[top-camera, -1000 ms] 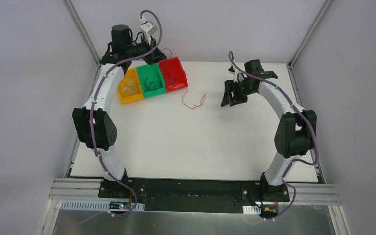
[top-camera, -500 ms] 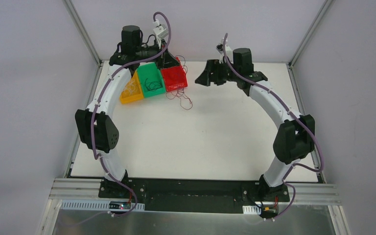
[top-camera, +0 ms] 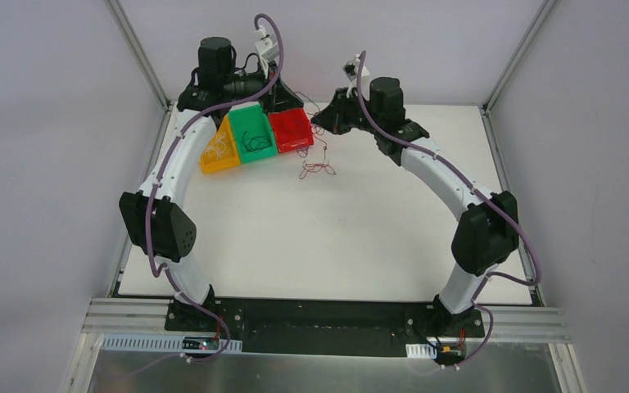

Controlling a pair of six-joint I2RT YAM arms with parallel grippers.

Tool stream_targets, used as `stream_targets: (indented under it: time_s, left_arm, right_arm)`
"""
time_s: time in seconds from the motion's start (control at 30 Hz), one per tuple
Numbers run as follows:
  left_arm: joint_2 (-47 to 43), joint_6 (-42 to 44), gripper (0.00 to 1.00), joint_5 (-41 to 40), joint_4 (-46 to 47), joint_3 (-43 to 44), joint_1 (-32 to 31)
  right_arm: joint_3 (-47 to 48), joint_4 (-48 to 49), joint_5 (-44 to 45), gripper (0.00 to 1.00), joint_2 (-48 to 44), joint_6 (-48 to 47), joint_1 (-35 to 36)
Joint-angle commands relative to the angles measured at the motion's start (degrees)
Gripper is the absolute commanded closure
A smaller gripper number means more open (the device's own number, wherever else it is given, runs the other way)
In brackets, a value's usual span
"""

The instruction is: Untangle the cables

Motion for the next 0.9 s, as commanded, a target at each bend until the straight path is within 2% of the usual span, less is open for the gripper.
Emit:
stream_targets:
  time_s: [0.0,0.1,0.23,0.3,0.43,0.57,0.7,0.87]
  left_arm:
    - [-1.7,-3.1,1.0,-0.4,2.0,7.5,3.3]
    - [-0.5,-4.1,1.0,-2.4,3.7,11.6,5.5]
    - [1.9,-7.4,1.0,-5.2,5.7,16.0,7.6]
    - [2.5,-6.8,1.0,-7.3,5.8,16.3,8.0]
    - [2.1,-1.9,1.0,-16.1,7.7,9.4,8.4]
    - [3.7,3.9,1.0,-23.7,14.2,1.5,9.1]
    - [8.1,9.9,1.0,-25.0,19.2,-2.0,9.8]
    - [15.5,15.0,1.0,-24.1,20.0,-0.3,11.3]
  right_arm:
    - [-5.5,-3.4,2.7,0.99,-2.7,-8.2,-1.2]
    - [-10.5,-8.1,2.9,0.99,-3.8,-14.0,-2.0]
    - [-13.3,-13.1,3.1,0.95,-4.1,-17.0,-3.9]
    - [-14.0,-15.1,3.0,0.98,-4.2,-18.2,-4.6]
    - [-14.0,-18.4,3.2,1.0,-4.4,-19.4,-6.0]
    - [-13.9,-19.9,3.3,1.0,-5.3,-19.5,-7.1]
    - [-13.1,-22.0,3.8,1.0,-5.9,-19.9,-7.7]
    - [-12.5,-23.8,4.8,1.0,-7.1,-20.2,-8.1]
